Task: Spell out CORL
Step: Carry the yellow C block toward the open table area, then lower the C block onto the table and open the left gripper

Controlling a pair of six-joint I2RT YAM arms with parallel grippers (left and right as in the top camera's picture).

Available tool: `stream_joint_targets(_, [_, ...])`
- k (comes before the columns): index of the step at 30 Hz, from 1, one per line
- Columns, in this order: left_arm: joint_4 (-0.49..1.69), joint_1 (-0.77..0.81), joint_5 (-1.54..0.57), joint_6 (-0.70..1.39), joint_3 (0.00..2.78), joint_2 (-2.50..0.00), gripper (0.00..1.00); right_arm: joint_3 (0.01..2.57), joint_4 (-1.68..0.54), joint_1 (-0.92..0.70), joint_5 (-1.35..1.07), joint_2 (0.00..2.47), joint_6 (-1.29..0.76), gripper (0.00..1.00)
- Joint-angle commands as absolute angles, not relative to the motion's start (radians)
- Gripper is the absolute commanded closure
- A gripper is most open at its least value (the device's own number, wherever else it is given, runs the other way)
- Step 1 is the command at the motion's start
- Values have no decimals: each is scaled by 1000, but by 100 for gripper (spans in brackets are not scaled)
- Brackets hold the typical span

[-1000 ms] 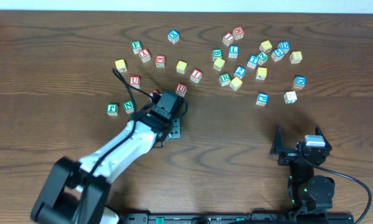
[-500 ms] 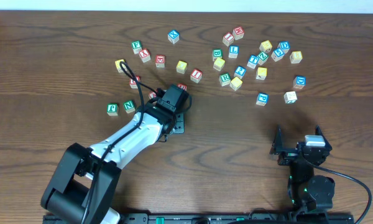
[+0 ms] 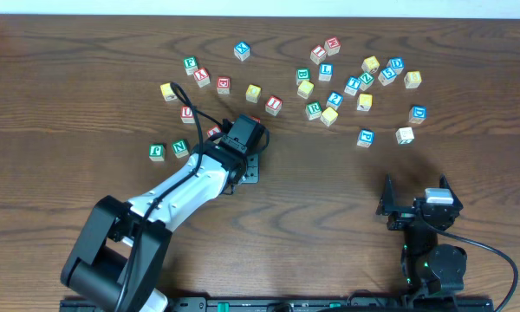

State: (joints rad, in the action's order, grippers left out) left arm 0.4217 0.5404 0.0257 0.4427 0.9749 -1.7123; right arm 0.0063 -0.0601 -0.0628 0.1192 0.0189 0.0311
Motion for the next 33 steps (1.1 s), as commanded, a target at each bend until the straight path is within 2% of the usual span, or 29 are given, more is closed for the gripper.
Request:
stream_joint_targets(1, [429,543,38,384,1001,-1739,93,6,-64,-60,113,16,39,1])
stream_joint_targets(33, [488,539,35,355,1031,-1765,92,6,-64,-60,113,17,39,1])
